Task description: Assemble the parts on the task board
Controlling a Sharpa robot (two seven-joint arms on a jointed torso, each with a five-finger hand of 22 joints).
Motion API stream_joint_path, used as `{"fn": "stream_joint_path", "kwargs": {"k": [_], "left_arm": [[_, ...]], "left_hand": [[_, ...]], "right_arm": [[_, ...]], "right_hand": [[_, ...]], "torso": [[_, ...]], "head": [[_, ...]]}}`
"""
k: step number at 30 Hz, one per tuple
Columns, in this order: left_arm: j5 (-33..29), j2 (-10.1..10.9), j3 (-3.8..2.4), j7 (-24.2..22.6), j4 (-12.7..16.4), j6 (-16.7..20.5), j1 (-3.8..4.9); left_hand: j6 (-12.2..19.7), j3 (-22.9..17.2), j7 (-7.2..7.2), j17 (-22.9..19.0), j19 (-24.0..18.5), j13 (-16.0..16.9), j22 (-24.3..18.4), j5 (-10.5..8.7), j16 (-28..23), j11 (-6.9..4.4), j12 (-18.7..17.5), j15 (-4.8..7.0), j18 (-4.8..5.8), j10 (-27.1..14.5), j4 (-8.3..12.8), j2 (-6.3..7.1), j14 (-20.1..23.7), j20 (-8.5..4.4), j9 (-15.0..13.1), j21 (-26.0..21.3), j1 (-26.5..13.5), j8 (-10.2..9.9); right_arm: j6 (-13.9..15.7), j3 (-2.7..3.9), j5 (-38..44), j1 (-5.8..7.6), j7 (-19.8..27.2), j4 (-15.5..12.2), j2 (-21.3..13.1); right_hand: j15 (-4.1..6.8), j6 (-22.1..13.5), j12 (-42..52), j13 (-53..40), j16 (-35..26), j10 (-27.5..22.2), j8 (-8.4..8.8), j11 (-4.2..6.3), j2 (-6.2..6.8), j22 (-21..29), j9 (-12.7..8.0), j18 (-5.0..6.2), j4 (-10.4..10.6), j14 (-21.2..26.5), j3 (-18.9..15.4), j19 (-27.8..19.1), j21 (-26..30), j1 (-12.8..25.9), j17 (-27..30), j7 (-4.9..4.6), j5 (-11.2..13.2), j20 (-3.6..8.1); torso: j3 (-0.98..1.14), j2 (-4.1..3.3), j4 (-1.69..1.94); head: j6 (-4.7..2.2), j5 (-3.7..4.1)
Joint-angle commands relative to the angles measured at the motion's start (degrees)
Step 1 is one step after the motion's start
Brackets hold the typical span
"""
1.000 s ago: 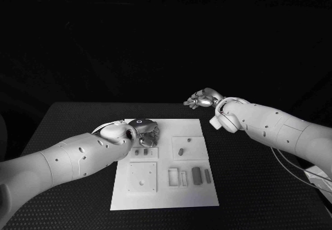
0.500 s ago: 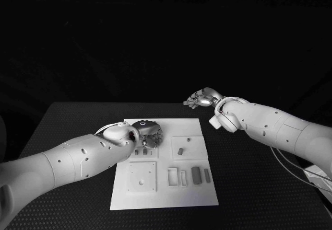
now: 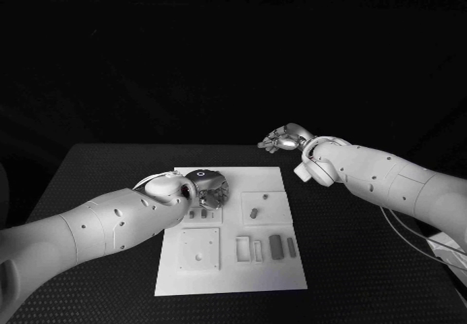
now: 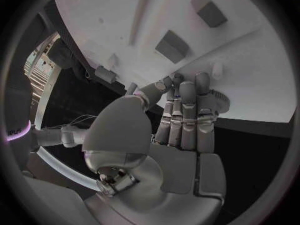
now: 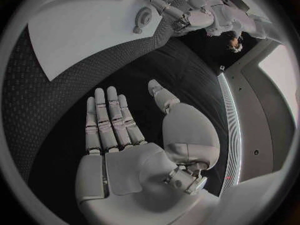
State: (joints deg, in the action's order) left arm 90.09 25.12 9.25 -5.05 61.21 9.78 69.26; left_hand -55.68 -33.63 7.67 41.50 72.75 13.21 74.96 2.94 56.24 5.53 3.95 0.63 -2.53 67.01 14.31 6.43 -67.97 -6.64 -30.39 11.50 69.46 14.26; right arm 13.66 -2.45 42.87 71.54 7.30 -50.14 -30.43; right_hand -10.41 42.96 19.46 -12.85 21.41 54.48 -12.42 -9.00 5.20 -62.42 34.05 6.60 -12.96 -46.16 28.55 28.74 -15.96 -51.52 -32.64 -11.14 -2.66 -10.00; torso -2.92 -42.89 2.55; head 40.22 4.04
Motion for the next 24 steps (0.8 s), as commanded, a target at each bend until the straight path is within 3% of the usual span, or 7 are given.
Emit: {"fn": "stream_joint_path", "kwargs": {"k": [1,11,24], "left_arm": [[0.7,0.2,0.45,0.8,-0.4,-2.8,-0.62],[0.9,0.7,0.44,0.5,-0.4,-0.9,-0.62],[0.7,1.2,0.4,-0.3,-0.1,0.6,-0.62]], "left_hand": [[0.5,-0.2,-0.02,-0.1,-0.4,-0.6,1.4,0.01,0.5,0.58,-0.4,-0.21,-2.45,-1.6,0.1,0.37,0.3,0.32,0.2,0.3,0.2,-0.2],[1.7,-0.4,-0.55,-0.5,-0.5,-1.8,1.4,0.03,1.0,1.55,-0.4,-1.12,-3.23,-5.5,0.4,1.27,0.7,1.17,0.6,0.7,0.5,-0.8],[1.5,-0.8,-0.51,-0.6,-0.3,-2.1,1.4,0.11,1.5,1.7,-0.1,-1.28,-3.73,-5.9,0.3,1.32,0.6,1.43,0.7,1.0,0.9,-0.5]], "right_arm": [[-0.6,0.02,-0.1,0.0,0.4,-0.1,0.0],[-0.7,0.02,-0.1,0.0,0.4,0.0,0.0],[-0.7,0.02,-0.1,-0.01,0.4,0.0,0.0]], "right_hand": [[0.11,-0.3,0.2,0.1,-0.4,0.3,-0.34,0.05,-0.01,-0.1,-0.1,-0.85,0.3,0.3,0.0,-0.5,0.3,0.4,-0.1,-1.57,0.0,0.02],[0.11,-0.3,0.2,0.1,-0.4,0.3,-0.35,0.05,-0.01,-0.1,-0.1,-0.85,0.3,0.3,0.0,-0.5,0.3,0.4,-0.1,-1.57,0.0,0.02],[0.11,-0.3,0.2,0.1,-0.4,0.3,-0.36,0.05,-0.02,-0.1,-0.1,-0.85,0.3,0.4,0.0,-0.5,0.3,0.4,-0.1,-1.57,0.0,0.01]], "torso": [[-0.02,0.0,0.02],[-0.02,-0.01,0.03],[0.02,0.0,0.0]], "head": [[0.05,0.05],[0.15,0.16],[0.12,0.09]]}}
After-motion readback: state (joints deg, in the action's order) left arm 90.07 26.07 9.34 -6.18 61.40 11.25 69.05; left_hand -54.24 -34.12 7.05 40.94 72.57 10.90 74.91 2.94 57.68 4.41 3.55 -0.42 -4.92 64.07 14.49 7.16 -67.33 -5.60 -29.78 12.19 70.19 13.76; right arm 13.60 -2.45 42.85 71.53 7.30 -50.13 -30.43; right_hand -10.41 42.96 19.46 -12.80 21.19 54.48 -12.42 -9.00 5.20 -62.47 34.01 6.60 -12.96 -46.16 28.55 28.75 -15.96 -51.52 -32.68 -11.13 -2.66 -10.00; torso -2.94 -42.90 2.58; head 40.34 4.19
